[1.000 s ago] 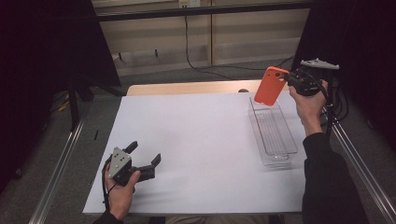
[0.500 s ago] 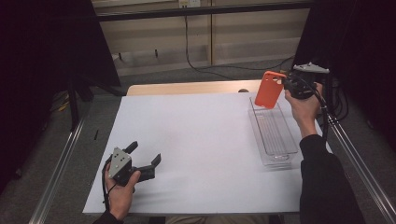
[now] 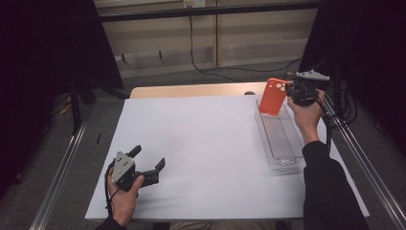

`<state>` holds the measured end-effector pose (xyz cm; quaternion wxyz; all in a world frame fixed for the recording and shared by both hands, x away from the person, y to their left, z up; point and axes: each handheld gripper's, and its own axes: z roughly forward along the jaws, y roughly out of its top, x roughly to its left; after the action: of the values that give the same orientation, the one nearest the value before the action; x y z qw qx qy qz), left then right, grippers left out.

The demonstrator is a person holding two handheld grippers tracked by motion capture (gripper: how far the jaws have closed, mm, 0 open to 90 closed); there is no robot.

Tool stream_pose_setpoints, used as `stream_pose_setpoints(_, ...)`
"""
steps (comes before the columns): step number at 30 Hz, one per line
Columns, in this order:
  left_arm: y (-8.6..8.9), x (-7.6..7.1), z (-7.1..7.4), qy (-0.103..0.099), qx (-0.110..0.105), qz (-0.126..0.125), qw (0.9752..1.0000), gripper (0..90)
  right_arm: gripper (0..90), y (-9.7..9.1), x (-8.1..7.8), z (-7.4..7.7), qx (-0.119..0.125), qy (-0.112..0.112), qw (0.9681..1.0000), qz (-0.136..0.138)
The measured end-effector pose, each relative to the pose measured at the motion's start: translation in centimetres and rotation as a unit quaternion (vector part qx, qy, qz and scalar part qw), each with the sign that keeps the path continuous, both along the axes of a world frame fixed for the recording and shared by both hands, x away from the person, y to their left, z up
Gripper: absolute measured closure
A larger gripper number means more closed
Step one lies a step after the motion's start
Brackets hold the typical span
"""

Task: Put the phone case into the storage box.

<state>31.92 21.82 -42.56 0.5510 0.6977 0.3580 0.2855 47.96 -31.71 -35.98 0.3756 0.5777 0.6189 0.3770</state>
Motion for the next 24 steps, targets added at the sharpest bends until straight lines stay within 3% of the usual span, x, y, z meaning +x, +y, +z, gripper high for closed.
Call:
stream_pose_setpoints(13,0.0,0.0,0.0,-0.001,0.0,0.002,1.0,2.9,83.7,0.8,0.3,-1.1,-0.017,0.007,0.9998,-0.002)
stream_pose_setpoints(24,-0.1,0.0,-0.1,0.001,-0.002,0.001,1.0,2.9,83.2,1.4,1.0,-0.9,-0.019,0.007,0.9997,0.014)
